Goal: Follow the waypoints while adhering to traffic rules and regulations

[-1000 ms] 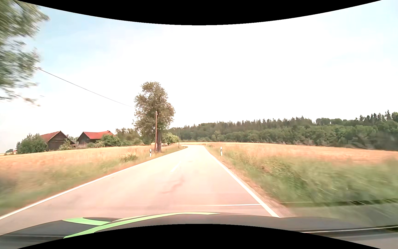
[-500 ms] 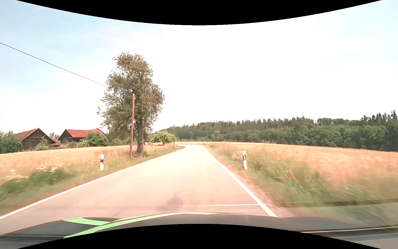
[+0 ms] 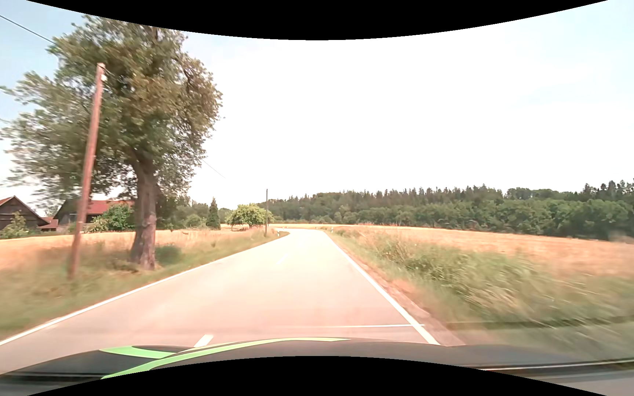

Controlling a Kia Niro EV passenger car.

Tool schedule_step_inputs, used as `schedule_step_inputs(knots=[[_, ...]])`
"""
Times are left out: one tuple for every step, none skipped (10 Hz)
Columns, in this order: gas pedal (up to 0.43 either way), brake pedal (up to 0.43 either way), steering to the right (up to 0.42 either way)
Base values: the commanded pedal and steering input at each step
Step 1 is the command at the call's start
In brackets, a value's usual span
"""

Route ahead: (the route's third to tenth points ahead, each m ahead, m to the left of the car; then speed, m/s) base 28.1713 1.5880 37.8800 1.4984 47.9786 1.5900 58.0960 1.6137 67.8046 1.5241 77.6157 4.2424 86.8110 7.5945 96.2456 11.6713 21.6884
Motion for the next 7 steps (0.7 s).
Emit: schedule_step_inputs(knots=[[0.059, 0.000, 0.003], [0.059, 0.000, 0.003], [0.059, 0.000, 0.003], [0.059, 0.000, 0.004], [0.059, 0.000, 0.003], [0.047, 0.000, 0.003], [0.039, 0.000, 0.003]])
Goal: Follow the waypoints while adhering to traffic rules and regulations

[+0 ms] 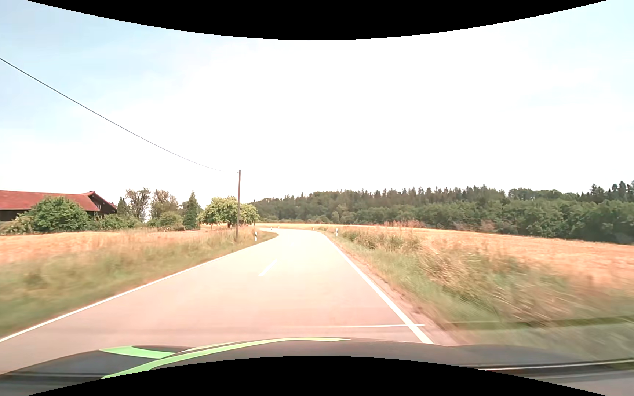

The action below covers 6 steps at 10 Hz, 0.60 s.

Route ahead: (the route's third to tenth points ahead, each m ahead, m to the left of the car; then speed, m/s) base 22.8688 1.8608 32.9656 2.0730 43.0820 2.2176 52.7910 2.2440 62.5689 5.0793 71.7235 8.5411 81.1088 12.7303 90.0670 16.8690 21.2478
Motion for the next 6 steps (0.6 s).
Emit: schedule_step_inputs(knots=[[0.020, 0.000, 0.001], [0.000, 0.000, 0.000], [0.000, 0.000, 0.000], [0.000, 0.000, 0.000], [0.000, 0.000, 0.000], [0.000, 0.000, 0.000]])
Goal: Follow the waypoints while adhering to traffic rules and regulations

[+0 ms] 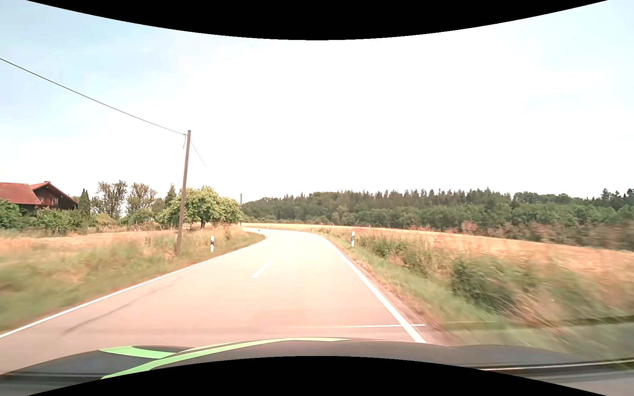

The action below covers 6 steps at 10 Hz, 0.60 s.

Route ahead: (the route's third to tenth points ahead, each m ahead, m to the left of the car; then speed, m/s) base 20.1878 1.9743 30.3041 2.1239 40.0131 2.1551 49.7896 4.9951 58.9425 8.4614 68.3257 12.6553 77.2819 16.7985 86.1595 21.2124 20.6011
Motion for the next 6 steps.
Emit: schedule_step_inputs(knots=[[0.000, 0.000, 0.000], [0.000, 0.000, 0.000], [0.000, 0.000, 0.000], [0.000, 0.000, -0.001], [0.000, 0.000, -0.003], [0.000, 0.000, -0.007]])
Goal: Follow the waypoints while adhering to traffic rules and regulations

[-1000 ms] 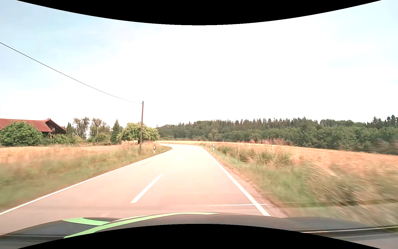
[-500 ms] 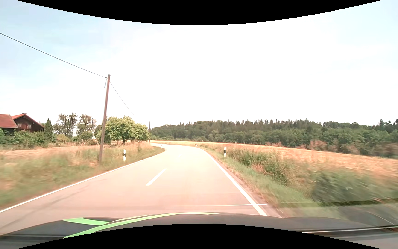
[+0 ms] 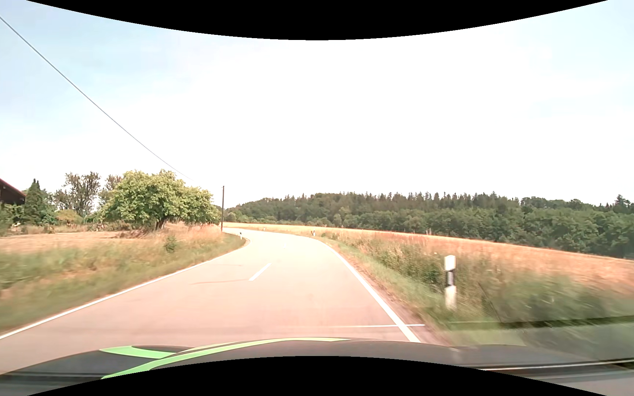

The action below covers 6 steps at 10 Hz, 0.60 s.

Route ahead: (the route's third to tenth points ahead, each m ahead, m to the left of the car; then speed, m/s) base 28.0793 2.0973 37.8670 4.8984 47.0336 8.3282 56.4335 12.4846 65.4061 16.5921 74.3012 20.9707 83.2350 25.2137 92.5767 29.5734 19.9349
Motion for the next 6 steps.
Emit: schedule_step_inputs(knots=[[0.000, 0.000, -0.008], [0.000, 0.000, -0.010], [0.000, 0.000, -0.013], [0.000, 0.000, -0.016], [0.000, 0.000, -0.022], [0.000, 0.000, -0.029]])
